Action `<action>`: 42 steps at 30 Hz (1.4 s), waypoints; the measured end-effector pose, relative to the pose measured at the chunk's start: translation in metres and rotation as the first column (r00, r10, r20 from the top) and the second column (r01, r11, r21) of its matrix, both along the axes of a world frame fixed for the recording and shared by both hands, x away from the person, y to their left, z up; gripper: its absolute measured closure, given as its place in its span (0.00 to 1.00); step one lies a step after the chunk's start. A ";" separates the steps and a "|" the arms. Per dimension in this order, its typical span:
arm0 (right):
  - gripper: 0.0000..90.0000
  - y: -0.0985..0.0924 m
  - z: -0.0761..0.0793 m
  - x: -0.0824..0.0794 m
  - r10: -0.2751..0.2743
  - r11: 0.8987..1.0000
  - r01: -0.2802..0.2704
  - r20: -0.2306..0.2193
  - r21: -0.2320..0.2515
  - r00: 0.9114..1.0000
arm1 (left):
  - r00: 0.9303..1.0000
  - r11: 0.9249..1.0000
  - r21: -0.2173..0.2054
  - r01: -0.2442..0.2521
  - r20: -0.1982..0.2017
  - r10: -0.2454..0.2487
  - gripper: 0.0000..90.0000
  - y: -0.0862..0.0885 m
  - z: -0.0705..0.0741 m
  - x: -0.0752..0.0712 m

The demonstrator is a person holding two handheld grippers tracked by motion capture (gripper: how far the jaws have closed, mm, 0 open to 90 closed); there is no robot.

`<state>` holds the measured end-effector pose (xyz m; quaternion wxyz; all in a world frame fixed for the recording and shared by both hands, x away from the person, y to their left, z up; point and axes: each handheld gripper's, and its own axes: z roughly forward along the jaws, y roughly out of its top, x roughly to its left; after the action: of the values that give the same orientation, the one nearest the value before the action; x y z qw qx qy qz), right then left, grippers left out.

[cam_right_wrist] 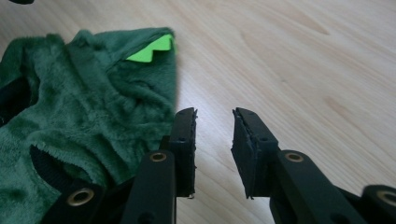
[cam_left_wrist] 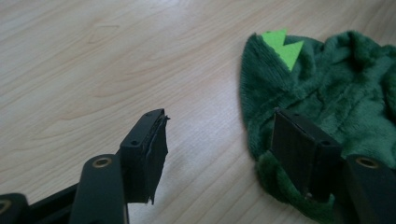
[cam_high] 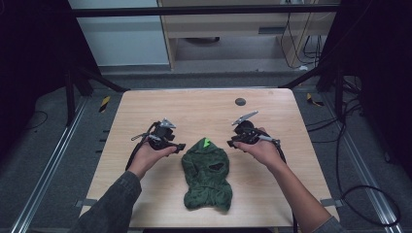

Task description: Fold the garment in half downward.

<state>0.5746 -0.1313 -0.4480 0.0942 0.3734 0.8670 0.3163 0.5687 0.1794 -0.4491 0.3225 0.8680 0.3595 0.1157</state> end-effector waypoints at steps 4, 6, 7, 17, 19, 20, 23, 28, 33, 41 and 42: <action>0.75 0.013 -0.007 -0.001 0.029 1.000 -0.029 -0.020 0.004 0.999 | 1.000 1.000 -0.010 0.019 -0.021 -0.019 0.37 -0.002 -0.003 -0.001; 0.73 0.015 -0.008 -0.001 0.033 0.999 -0.033 -0.024 0.002 0.999 | 0.999 0.999 -0.001 0.034 -0.030 -0.034 0.35 -0.004 -0.006 -0.003; 0.72 0.020 -0.010 -0.001 0.038 0.999 -0.038 -0.023 -0.007 0.999 | 0.999 0.999 0.012 0.034 -0.027 -0.034 0.35 -0.005 -0.009 -0.002; 0.68 0.033 -0.021 0.004 0.042 0.999 -0.043 -0.045 -0.004 0.998 | 0.999 0.999 0.017 0.035 -0.033 -0.035 0.38 -0.009 -0.015 -0.001; 0.66 0.034 -0.024 0.003 0.039 0.999 -0.039 -0.053 0.002 0.998 | 0.999 1.000 0.007 0.030 -0.045 -0.029 0.37 -0.009 -0.020 -0.001; 0.66 0.034 -0.024 0.003 0.039 0.999 -0.039 -0.053 0.002 0.998 | 0.999 1.000 0.007 0.030 -0.045 -0.029 0.37 -0.009 -0.020 -0.001; 0.65 0.036 -0.028 0.002 0.041 0.999 -0.041 -0.058 -0.004 0.998 | 0.998 0.999 0.014 0.031 -0.060 -0.030 0.37 -0.010 -0.027 -0.002; 0.65 0.038 -0.035 -0.001 0.040 0.999 -0.041 -0.063 -0.019 0.997 | 0.997 0.999 0.010 0.037 -0.074 -0.036 0.39 -0.014 -0.032 -0.001; 0.66 0.040 -0.035 -0.003 0.052 0.998 -0.054 -0.041 -0.044 0.998 | 0.995 0.998 0.018 0.059 -0.084 -0.057 0.48 -0.018 -0.034 -0.002; 0.82 0.043 -0.034 -0.006 0.082 0.993 -0.084 -0.033 -0.080 0.996 | 0.990 0.996 -0.005 0.087 -0.111 -0.087 0.70 -0.021 -0.033 -0.003; 0.86 0.042 -0.034 -0.006 0.086 0.993 -0.089 -0.037 -0.079 0.996 | 0.989 0.996 -0.010 0.091 -0.116 -0.091 0.75 -0.021 -0.033 -0.004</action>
<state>0.5683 -0.0890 -0.4820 0.0807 0.3363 0.8960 0.2787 0.5648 0.1579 -0.4825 0.3078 0.8880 0.3381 0.0491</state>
